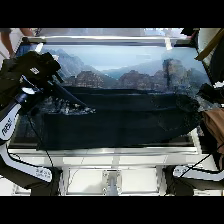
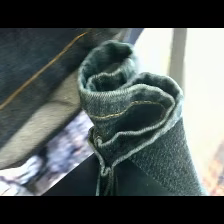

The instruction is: Fold the clothes and pants, and hang the long-sleeved shirts on hangers.

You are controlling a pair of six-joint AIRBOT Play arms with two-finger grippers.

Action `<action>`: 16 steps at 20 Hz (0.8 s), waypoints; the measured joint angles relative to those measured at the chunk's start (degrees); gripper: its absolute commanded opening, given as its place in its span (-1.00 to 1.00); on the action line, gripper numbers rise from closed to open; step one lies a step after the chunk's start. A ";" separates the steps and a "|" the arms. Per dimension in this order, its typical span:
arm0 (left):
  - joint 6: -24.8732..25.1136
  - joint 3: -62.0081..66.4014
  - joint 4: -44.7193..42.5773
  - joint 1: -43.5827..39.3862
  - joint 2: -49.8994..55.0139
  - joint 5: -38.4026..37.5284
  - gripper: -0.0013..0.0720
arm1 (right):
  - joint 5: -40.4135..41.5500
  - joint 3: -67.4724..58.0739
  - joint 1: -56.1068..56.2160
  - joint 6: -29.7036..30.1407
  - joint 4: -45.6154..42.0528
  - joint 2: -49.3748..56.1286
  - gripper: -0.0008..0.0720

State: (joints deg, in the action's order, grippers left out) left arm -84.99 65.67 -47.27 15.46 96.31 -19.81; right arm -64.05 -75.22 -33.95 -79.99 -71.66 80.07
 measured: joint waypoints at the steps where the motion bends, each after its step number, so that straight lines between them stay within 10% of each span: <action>1: 0.17 0.20 0.07 0.26 -0.98 -0.44 -0.91 | -0.22 0.00 0.00 0.00 -0.04 -0.02 -0.02; 14: -1.46 0.50 -21.46 10.71 -12.13 -35.95 -0.91 | -6.62 0.00 0.00 1.88 -3.08 -0.81 -0.08; 15: -1.64 0.46 -22.91 10.95 -11.82 -37.13 -0.50 | -6.78 0.00 0.00 2.05 -3.19 -0.90 -0.08; 16: -1.86 0.44 -24.22 11.10 -11.50 -37.75 0.66 | -7.13 0.00 0.00 2.27 -3.19 -0.96 -0.03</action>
State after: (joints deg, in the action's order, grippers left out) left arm -86.85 66.11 -71.48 26.57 84.82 -57.56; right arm -71.18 -75.22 -33.95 -77.71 -74.85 79.11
